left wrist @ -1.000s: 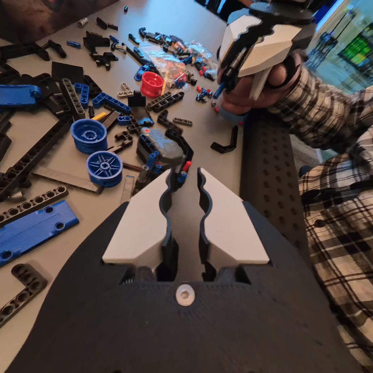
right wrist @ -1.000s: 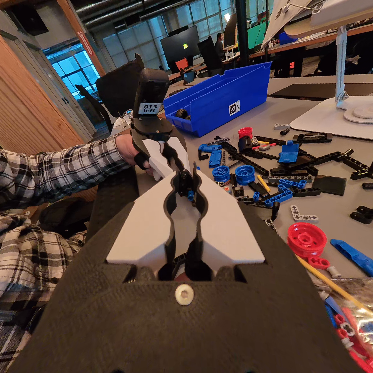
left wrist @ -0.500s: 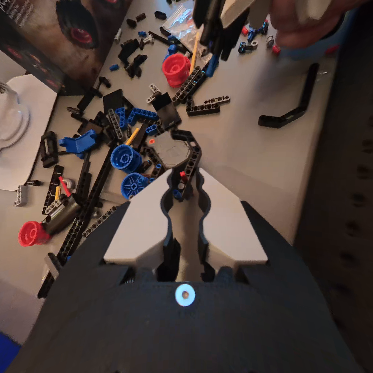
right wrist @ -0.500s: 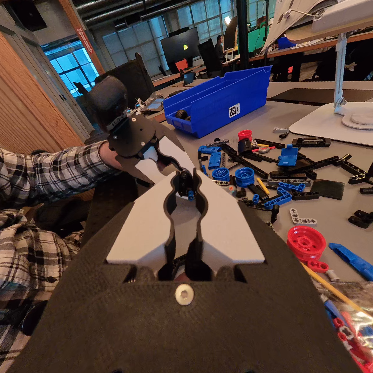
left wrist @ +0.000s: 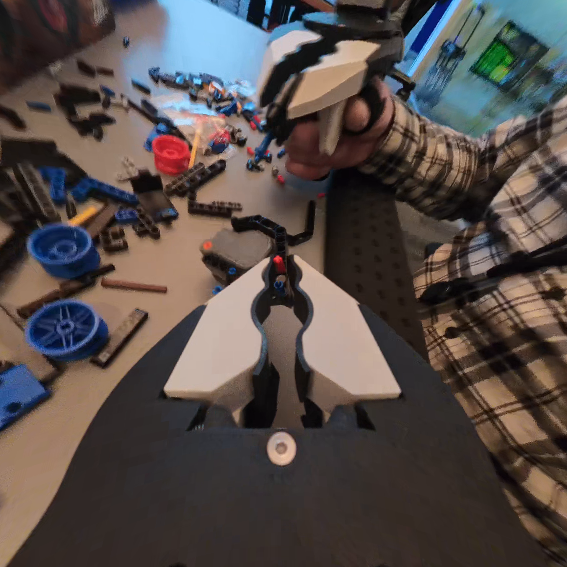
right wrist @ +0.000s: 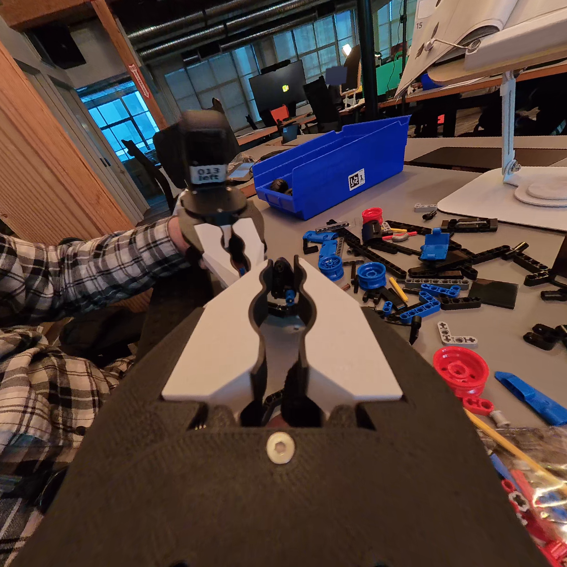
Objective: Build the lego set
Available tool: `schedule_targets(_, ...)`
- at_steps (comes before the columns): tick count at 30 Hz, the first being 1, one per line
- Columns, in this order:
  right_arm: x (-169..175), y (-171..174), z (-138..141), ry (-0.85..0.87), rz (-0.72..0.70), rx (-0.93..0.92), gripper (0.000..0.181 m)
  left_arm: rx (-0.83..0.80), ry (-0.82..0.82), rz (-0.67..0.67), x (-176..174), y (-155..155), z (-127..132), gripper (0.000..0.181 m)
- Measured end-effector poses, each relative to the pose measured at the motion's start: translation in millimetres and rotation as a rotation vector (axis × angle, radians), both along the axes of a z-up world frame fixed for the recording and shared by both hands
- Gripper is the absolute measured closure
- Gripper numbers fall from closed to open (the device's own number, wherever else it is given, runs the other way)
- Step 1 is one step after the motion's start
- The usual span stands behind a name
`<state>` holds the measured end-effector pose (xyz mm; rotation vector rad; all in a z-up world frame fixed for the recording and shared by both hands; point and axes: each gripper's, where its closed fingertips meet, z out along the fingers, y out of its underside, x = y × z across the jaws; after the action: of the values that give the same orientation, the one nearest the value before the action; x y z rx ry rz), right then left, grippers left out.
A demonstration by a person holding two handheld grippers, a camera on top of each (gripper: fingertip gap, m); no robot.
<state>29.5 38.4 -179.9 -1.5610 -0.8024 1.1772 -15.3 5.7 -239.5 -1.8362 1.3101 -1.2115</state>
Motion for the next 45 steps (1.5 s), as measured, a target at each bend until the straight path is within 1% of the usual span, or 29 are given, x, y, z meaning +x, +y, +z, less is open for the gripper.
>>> schedule_targets(3, -0.1, -0.6, -0.6, -0.002, 0.003, -0.002, 0.17, -0.142, -0.013, 0.065, -10.0, 14.2, -11.3, 0.175)
schedule_targets(5, 0.5, -0.5, -0.4, 0.001, 0.001, -0.004, 0.17, -0.202, -0.071, 0.116, -15.9, 24.3, -6.0, 0.174)
schedule_targets(7, 0.9, -0.1, 0.0, 0.006, 0.001, -0.008, 0.171, -0.24, -0.093, 0.158, -22.0, 31.8, -2.6, 0.17)
schedule_targets(8, 0.8, 0.0, -0.1, 0.006, 0.002, -0.009, 0.171, -0.221, -0.081, 0.174, -25.0, 34.5, -3.5, 0.168)
schedule_targets(10, 0.3, 0.2, -1.0, 0.0, 0.002, -0.009, 0.171, -0.076, 0.003, 0.204, -30.4, 38.9, -7.0, 0.159)
schedule_targets(11, 0.0, 0.3, -1.5, -0.002, 0.002, -0.008, 0.17, 0.026, 0.035, 0.211, -30.4, 40.4, -3.3, 0.155)
schedule_targets(13, -0.7, 0.5, -2.6, -0.008, 0.002, -0.008, 0.17, 0.355, 0.145, 0.185, -25.2, 40.1, 3.5, 0.147)
schedule_targets(14, -1.3, 0.6, -3.1, -0.011, 0.004, -0.008, 0.17, 0.521, 0.245, 0.149, -22.0, 38.8, 0.4, 0.146)
schedule_targets(16, -1.9, 0.8, -3.9, -0.015, 0.004, -0.008, 0.17, 0.842, 0.499, 0.039, -20.7, 40.0, -16.7, 0.143)
schedule_targets(17, -1.6, 1.1, -4.3, -0.017, 0.001, -0.007, 0.17, 0.974, 0.607, -0.021, -21.7, 41.2, -25.4, 0.145)
schedule_targets(18, -1.0, 1.4, -4.2, -0.017, -0.002, -0.007, 0.17, 1.075, 0.682, -0.061, -22.9, 43.5, -31.8, 0.149)
schedule_targets(19, -0.2, 1.5, -3.8, -0.014, -0.005, -0.006, 0.17, 1.149, 0.72, -0.081, -23.1, 45.7, -34.8, 0.158)
schedule_targets(20, 0.8, 1.6, -3.1, -0.012, -0.009, -0.005, 0.17, 1.203, 0.721, -0.079, -21.5, 47.2, -33.9, 0.163)
schedule_targets(22, 1.9, 1.7, -2.0, -0.009, -0.013, 0.0, 0.17, 1.249, 0.726, -0.074, -20.5, 48.2, -31.8, 0.168)
schedule_targets(24, 1.8, 1.3, -1.1, -0.008, -0.011, 0.004, 0.17, 1.227, 0.68, -0.045, -17.4, 46.2, -22.6, 0.173)
schedule_targets(25, 1.7, 1.2, -0.9, -0.007, -0.01, 0.005, 0.17, 1.162, 0.626, -0.021, -14.5, 43.6, -16.0, 0.173)
schedule_targets(27, 2.0, 1.0, -0.1, -0.004, -0.009, 0.006, 0.17, 0.953, 0.479, 0.045, -7.9, 37.8, -0.3, 0.174)
schedule_targets(29, 2.5, 0.7, 0.8, 0.001, -0.007, 0.005, 0.17, 0.682, 0.345, 0.079, -3.7, 32.0, 7.8, 0.174)
schedule_targets(30, 2.7, 0.5, 1.1, 0.002, -0.007, 0.005, 0.17, 0.523, 0.309, 0.08, -3.7, 28.8, 5.1, 0.174)
schedule_targets(31, 2.8, 0.4, 1.4, 0.003, -0.006, 0.005, 0.17, 0.414, 0.272, 0.11, -4.8, 31.9, 3.1, 0.173)
schedule_targets(32, 2.9, 0.1, 1.5, 0.004, -0.006, 0.004, 0.17, 0.348, 0.233, 0.155, -7.0, 38.5, 1.4, 0.174)
schedule_targets(33, 3.3, 0.2, 1.5, 0.004, -0.006, 0.003, 0.17, 0.27, 0.204, 0.169, -8.5, 39.9, -3.5, 0.174)
schedule_targets(35, 4.0, 0.4, 0.7, 0.002, -0.007, -0.003, 0.17, 0.121, 0.204, 0.188, -13.6, 40.3, -19.5, 0.172)
schedule_targets(37, 4.0, 0.4, 0.0, 0.003, -0.004, -0.012, 0.17, 0.085, 0.16, 0.223, -16.0, 44.6, -19.5, 0.165)
schedule_targets(38, 3.6, 0.4, -0.2, 0.005, -0.002, -0.016, 0.17, 0.093, 0.164, 0.231, -18.0, 46.0, -20.1, 0.156)
schedule_targets(40, 2.3, -0.2, 0.3, 0.02, 0.01, -0.036, 0.17, 0.162, 0.185, 0.259, -22.8, 50.2, -17.7, 0.136)
schedule_targets(42, 0.5, -2.1, 3.2, 0.058, 0.035, -0.073, 0.171, 0.283, 0.206, 0.274, -25.4, 52.2, -7.4, 0.129)
schedule_targets(44, -2.0, -5.5, 8.9, 0.124, 0.08, -0.136, 0.171, 0.501, 0.195, 0.297, -20.3, 53.1, 16.9, 0.128)
schedule_targets(45, -4.1, -7.7, 11.0, 0.153, 0.11, -0.176, 0.17, 0.617, 0.213, 0.292, -15.0, 51.0, 27.1, 0.125)
